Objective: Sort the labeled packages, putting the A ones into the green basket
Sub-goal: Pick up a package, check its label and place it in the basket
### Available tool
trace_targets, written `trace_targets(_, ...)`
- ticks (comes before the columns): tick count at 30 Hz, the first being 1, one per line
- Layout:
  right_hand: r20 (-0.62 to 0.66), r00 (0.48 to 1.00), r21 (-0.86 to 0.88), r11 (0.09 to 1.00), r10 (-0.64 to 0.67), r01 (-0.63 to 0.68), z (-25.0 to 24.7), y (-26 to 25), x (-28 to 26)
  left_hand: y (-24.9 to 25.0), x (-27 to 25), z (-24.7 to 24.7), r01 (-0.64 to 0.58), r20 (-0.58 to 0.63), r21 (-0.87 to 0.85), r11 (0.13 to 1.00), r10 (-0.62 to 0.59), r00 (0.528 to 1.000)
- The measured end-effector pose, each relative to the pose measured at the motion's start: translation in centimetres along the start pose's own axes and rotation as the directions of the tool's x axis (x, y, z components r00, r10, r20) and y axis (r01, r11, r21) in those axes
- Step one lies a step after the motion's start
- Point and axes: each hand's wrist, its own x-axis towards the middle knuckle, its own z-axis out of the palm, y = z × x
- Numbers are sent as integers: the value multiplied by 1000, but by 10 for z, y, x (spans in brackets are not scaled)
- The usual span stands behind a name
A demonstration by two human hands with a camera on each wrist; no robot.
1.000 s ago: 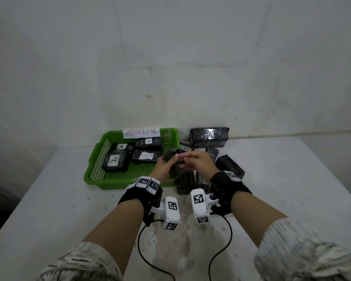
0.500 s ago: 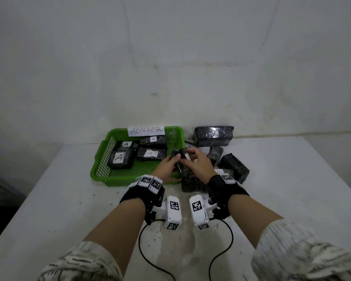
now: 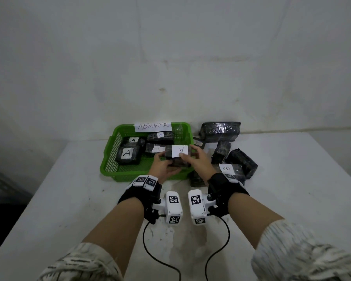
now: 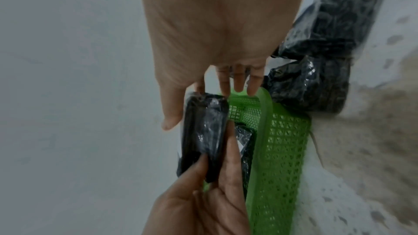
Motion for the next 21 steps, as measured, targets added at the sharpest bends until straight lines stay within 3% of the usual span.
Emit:
trace_targets(3,47,993,63,992,106,-109,13,-4,-3,2,1,-16,-24,-17,36,999,24,1000)
trace_targets(9,110,985,78,987,133,-141,40,-12,2,15,3,-53,-118,78,418,901,94,993)
trace_targets(13,252,956,132,973,150,-188,55,-18,6,20,12,-67,-218,167,426,878,161,973)
trace_targets(17,121,956,289,912,267,-291,59,-16,18,23,29,-71,-195,119,466,863,157,980)
trace_targets(21,-56,879,526,763,473,-377,55,-13,33,15,48,-78,-198,47,669,716,224,973)
